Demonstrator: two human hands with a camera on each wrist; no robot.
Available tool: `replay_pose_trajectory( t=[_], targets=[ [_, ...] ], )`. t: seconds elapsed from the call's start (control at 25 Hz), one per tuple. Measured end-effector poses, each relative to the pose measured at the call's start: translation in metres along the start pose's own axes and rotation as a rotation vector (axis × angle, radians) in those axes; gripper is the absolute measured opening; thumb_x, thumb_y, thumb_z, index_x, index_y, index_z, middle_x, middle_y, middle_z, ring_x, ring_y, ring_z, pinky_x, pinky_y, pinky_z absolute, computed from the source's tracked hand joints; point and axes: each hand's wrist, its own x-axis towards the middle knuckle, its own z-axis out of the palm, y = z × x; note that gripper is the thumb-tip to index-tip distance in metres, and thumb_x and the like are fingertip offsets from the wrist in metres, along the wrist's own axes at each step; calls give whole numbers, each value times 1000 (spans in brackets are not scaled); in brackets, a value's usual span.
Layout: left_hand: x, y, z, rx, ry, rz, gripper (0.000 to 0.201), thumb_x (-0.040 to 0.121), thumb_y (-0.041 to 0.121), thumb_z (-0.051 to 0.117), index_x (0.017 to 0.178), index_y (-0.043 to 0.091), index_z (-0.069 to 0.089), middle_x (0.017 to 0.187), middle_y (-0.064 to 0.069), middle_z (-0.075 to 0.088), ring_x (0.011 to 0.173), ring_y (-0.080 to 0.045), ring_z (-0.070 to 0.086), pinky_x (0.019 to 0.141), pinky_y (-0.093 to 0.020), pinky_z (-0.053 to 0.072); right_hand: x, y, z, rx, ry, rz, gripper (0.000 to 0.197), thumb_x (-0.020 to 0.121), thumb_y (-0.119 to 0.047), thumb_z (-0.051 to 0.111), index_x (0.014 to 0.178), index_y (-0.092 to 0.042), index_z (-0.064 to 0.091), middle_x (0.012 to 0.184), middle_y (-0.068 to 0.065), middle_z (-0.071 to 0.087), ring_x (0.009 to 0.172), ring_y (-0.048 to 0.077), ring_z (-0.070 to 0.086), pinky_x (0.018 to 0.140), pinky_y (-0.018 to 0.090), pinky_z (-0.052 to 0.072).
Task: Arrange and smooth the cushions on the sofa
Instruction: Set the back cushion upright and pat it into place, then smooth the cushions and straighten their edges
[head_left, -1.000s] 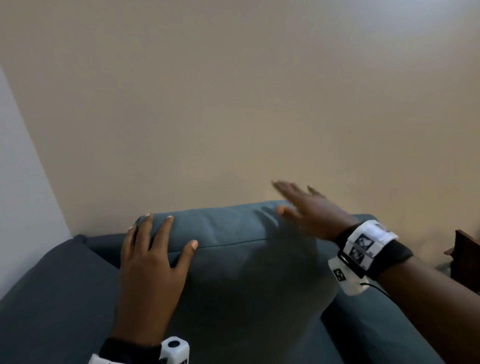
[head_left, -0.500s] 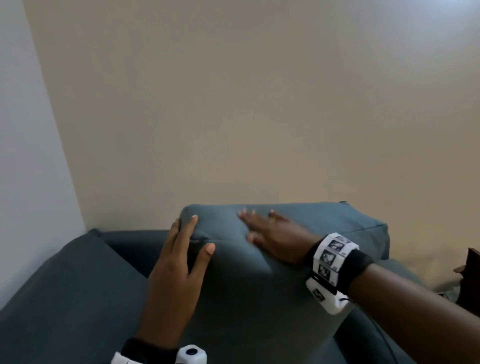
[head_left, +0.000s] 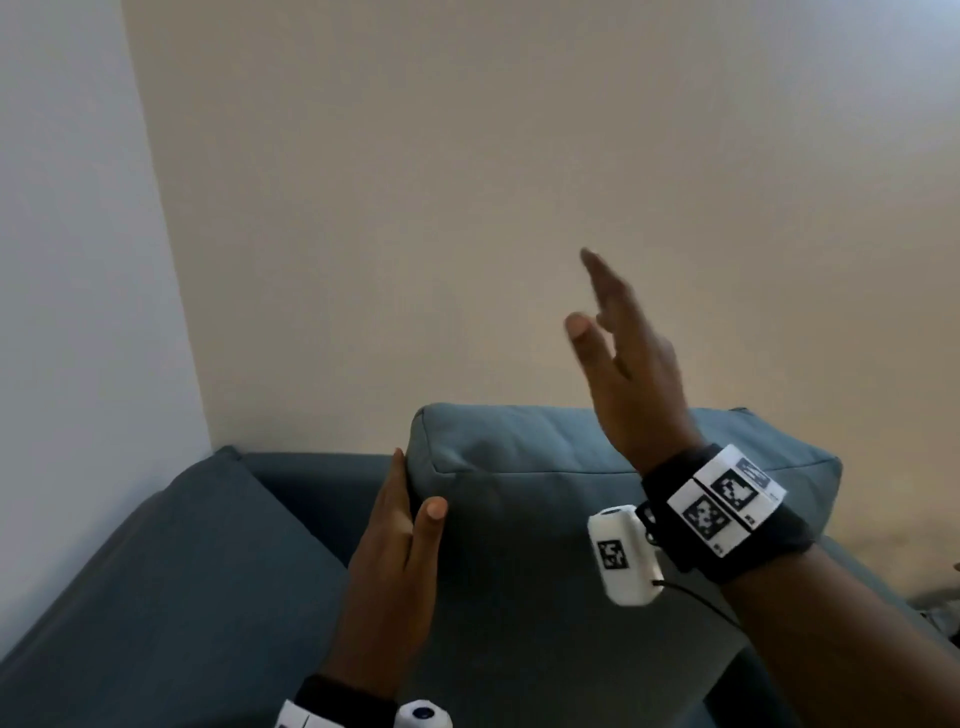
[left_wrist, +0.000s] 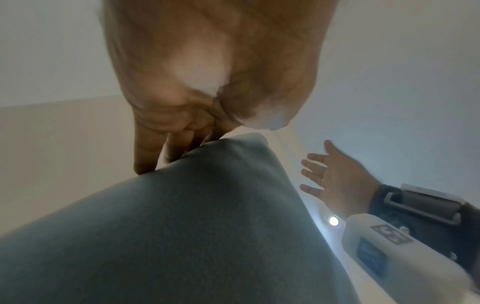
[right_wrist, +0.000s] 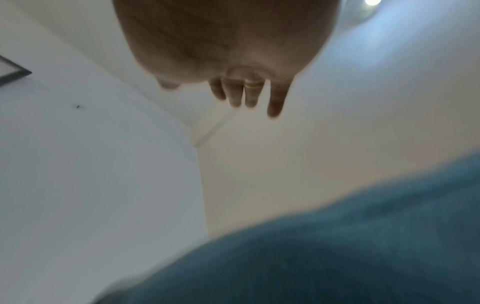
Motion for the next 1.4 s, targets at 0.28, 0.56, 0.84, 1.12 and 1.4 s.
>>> replay_pose_trajectory(
  t=[0.28,0.56,0.84,1.12,1.4],
  targets=[
    [-8,-38,6,-243,1,-112,101,70,100,26,153,44,26,158,26,29,144,12,25,122,-25,20,8,-14,14,45,-97,-141,78,98,-56,50,162,-23,20,169,-4,14,156,17,15,124,49,25],
    [-10,-51,20,-362,-97,-172,88,81,87,46,155,42,30,158,14,39,147,-5,33,122,-45,30,-18,-16,67,-479,-388,-150,81,90,-58,63,155,-20,33,159,4,38,143,25,39,115,46,37],
    [-32,-65,51,44,-255,-233,124,76,55,80,144,46,-24,161,17,-23,154,-13,-13,126,-44,14,1,-9,32,-555,-214,16,27,102,-47,45,108,-31,66,99,2,71,91,32,66,67,35,40],
    [10,-36,59,326,-175,-110,146,37,108,43,150,41,-21,159,16,-33,149,-11,-25,123,-50,-2,29,54,-82,-346,297,93,25,94,-48,60,82,-27,69,70,-8,63,71,18,58,63,31,34],
    [16,-73,142,885,-416,-67,115,66,101,14,160,38,-5,169,10,-12,156,-14,-6,122,-55,3,-170,275,-86,-11,256,649,37,89,-43,64,75,-9,69,64,-6,63,58,-3,51,58,34,41]
  ],
)
